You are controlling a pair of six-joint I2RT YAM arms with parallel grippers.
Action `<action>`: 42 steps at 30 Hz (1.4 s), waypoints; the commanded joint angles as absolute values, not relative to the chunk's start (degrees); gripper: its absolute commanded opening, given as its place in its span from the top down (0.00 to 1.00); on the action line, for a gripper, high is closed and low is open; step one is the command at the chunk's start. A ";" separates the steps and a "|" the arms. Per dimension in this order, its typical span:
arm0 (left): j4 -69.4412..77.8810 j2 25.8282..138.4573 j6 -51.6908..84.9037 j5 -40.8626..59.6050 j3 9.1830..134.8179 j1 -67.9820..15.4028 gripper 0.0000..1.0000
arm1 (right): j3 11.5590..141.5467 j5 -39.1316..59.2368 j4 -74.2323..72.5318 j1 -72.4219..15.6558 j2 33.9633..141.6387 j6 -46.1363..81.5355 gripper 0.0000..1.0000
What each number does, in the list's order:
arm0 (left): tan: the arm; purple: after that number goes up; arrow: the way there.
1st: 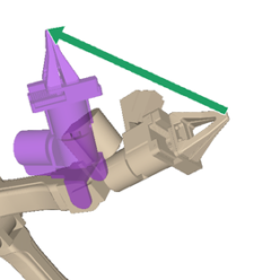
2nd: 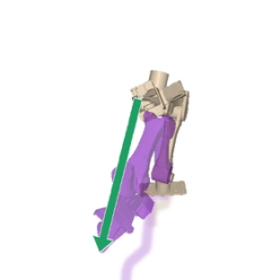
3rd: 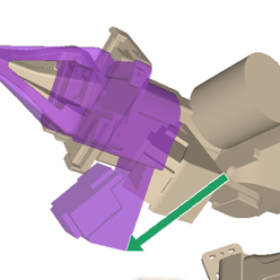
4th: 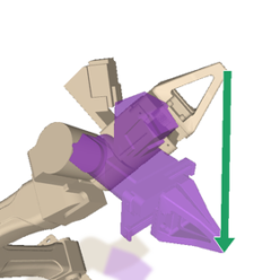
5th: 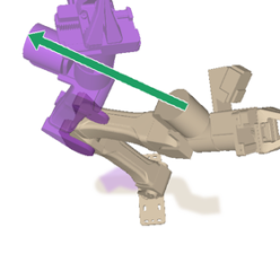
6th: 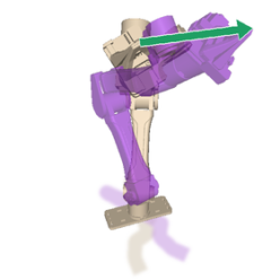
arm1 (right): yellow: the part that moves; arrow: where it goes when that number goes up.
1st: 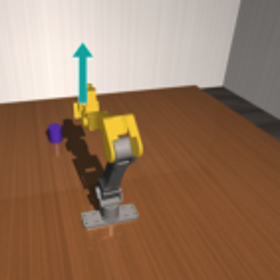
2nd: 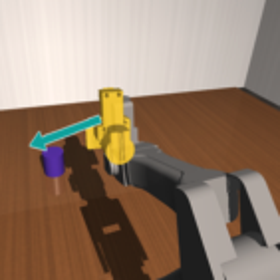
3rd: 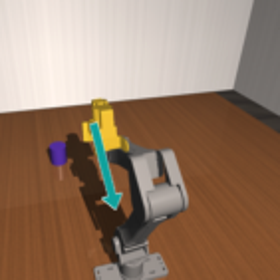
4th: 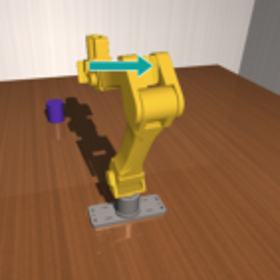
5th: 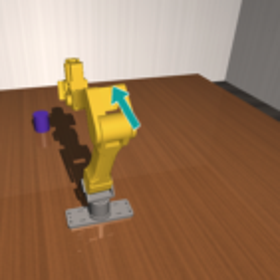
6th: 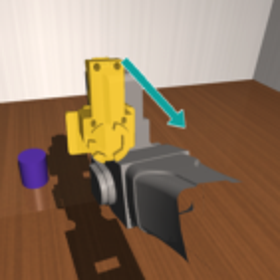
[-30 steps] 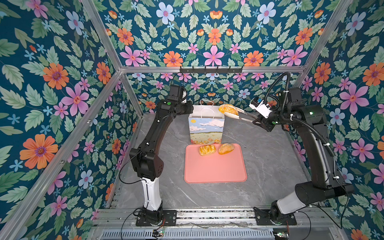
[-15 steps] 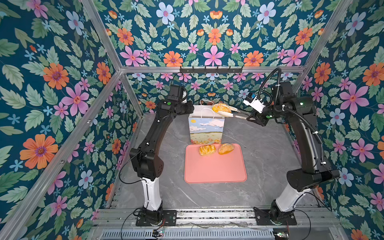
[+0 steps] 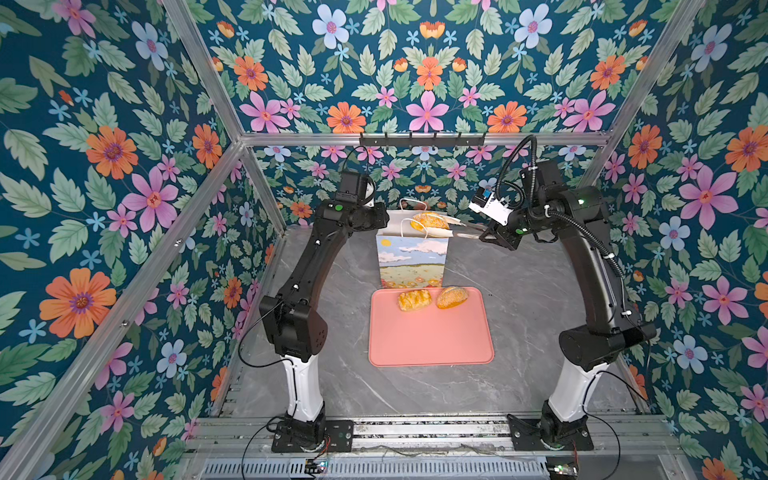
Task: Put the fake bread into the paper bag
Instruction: 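Move the sesame roll in the tongs over the bag opening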
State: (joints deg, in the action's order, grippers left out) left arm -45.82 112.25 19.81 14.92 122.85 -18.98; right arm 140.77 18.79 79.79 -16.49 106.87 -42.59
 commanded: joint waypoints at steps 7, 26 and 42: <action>-43.87 110.75 20.22 14.94 121.25 -19.00 0.61 | 144.05 18.38 79.48 -17.55 108.92 -43.76 0.68; -43.56 110.39 20.84 15.26 120.50 -19.00 0.61 | 145.28 19.46 79.10 -18.19 111.42 -44.36 0.68; -43.24 109.69 21.01 15.56 119.35 -19.03 0.61 | 146.69 19.14 79.02 -18.43 114.91 -43.97 0.68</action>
State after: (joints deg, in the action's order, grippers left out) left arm -44.53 110.24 20.84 15.16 119.39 -19.00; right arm 146.34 17.96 79.81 -18.33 114.69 -43.64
